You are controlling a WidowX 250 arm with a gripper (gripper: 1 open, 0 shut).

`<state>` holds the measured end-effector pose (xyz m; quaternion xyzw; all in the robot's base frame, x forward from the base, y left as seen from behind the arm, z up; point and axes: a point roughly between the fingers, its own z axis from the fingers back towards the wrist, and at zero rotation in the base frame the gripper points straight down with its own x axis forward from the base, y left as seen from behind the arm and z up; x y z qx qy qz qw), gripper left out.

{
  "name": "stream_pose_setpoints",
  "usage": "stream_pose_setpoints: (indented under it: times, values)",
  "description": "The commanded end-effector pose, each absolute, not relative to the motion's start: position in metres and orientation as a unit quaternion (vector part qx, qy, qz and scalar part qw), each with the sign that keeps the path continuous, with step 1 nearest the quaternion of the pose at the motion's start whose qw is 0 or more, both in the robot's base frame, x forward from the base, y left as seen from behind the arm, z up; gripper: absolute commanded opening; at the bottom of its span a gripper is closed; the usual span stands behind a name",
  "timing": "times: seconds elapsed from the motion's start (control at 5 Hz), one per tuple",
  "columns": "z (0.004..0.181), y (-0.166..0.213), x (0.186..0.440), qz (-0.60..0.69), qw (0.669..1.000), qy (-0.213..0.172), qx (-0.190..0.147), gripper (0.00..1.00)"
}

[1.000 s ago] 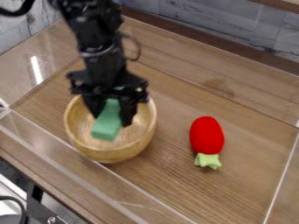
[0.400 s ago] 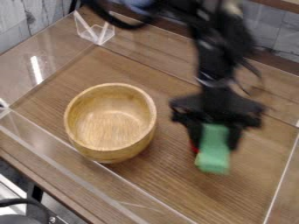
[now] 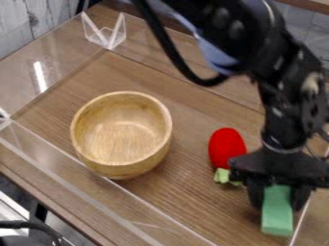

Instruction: Remove the green object from the brown bowl and put it on the table

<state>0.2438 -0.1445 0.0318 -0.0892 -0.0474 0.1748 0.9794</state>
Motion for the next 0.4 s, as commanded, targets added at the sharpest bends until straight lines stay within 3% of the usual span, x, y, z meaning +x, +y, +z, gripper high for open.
stream_pose_setpoints:
  times: [0.0, 0.2]
  values:
    - [0.049, -0.143, 0.253, 0.139, 0.983, -0.06, -0.101, 1.0]
    - [0.062, -0.137, 0.252, 0.124, 0.985, -0.054, -0.102, 1.0]
